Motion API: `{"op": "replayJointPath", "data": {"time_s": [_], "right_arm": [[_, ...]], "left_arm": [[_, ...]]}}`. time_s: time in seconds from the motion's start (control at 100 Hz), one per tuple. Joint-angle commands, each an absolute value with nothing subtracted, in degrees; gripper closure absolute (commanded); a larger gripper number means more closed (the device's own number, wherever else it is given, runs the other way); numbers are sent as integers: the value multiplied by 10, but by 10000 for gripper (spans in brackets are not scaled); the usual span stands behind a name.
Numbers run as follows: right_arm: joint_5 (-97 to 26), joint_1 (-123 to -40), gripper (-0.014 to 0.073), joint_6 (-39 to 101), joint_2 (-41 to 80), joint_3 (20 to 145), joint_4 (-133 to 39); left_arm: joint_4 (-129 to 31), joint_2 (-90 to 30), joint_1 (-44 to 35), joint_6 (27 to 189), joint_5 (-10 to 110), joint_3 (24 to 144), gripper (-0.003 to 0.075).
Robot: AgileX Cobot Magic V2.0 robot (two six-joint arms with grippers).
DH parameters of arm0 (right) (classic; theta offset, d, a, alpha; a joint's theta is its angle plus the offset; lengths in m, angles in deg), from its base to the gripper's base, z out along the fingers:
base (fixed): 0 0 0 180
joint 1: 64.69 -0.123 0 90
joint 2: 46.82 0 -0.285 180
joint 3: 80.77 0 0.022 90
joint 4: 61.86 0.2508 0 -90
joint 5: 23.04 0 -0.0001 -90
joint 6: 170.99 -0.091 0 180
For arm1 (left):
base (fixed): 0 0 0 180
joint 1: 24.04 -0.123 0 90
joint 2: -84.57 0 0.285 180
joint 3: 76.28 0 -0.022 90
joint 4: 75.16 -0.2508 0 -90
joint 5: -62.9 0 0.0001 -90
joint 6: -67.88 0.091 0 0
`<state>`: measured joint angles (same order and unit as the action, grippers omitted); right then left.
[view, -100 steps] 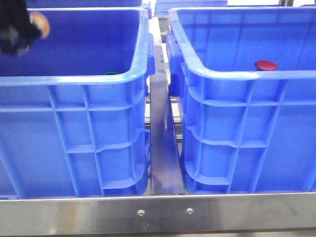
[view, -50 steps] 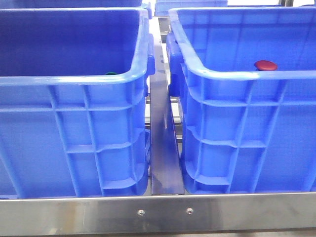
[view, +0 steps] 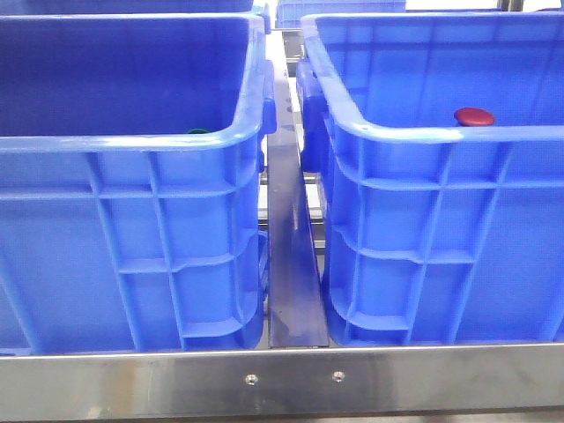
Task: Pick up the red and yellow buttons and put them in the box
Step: 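Pass the yellow button from the left gripper to the right gripper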
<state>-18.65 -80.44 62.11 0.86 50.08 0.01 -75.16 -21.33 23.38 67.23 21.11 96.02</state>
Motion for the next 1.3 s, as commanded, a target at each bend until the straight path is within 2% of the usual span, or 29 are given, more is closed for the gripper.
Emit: {"op": "replayJointPath", "data": {"time_s": [0.0, 0.34, 0.82, 1.01, 1.29], "right_arm": [[-213, -803, -19, 619, 6, 519, 13], [-431, -803, -31, 619, 40, 598, 154], [-710, -803, -31, 653, 268, 744, 306], [-762, -813, -31, 657, 327, 781, 331], [-763, -873, -14, 675, 360, 805, 344]], "left_arm": [[-748, -224, 237, 673, 253, 977, 739], [-748, -224, 237, 673, 252, 977, 739], [-748, -224, 237, 673, 252, 977, 739], [-748, -224, 237, 673, 252, 977, 739], [-748, -224, 237, 673, 252, 977, 739]]}}
